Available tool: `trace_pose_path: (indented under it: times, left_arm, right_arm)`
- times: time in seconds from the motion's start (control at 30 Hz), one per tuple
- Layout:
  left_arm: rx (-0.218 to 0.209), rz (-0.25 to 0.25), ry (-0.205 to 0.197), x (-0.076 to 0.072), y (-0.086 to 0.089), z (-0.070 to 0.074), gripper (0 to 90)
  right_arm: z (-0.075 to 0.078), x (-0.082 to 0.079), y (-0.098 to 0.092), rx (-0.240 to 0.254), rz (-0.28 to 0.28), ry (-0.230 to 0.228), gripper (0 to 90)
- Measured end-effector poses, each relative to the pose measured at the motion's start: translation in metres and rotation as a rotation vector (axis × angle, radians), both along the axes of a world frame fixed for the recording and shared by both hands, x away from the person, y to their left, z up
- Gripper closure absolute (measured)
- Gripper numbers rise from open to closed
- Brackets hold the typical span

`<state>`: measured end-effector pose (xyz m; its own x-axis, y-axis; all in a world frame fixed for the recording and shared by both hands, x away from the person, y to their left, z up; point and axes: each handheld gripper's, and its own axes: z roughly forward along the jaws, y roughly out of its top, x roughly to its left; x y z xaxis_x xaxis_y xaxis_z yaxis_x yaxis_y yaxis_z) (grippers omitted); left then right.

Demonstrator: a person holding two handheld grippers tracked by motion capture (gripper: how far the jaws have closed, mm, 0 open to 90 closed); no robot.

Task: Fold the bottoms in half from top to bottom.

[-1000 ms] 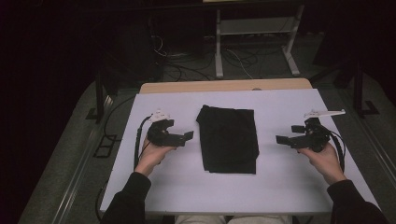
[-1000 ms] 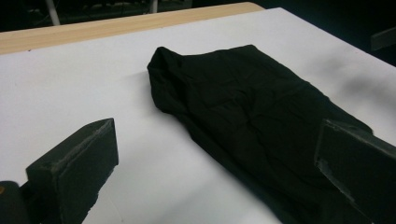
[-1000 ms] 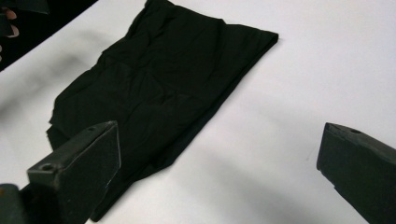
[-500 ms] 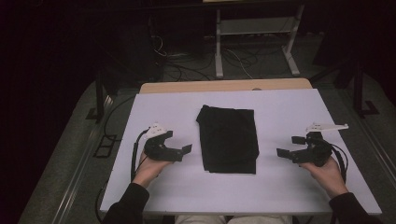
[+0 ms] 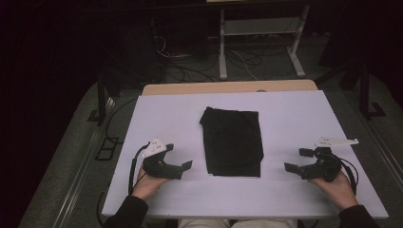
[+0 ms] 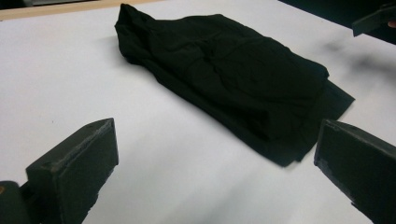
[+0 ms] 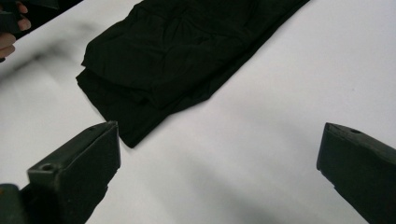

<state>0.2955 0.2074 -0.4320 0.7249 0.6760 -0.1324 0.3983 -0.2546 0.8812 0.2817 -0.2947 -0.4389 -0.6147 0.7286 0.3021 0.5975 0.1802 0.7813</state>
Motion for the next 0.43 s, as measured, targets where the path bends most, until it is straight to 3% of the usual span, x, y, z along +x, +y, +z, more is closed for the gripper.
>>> trace_pose_path:
  times: [0.43]
  left_arm:
    - [0.032, -0.020, 0.005, -0.0067, 0.0077, -0.0070, 0.0]
  right_arm:
    - [-0.0095, -0.0075, -0.0030, -0.016, 0.047, 0.011, 0.0]
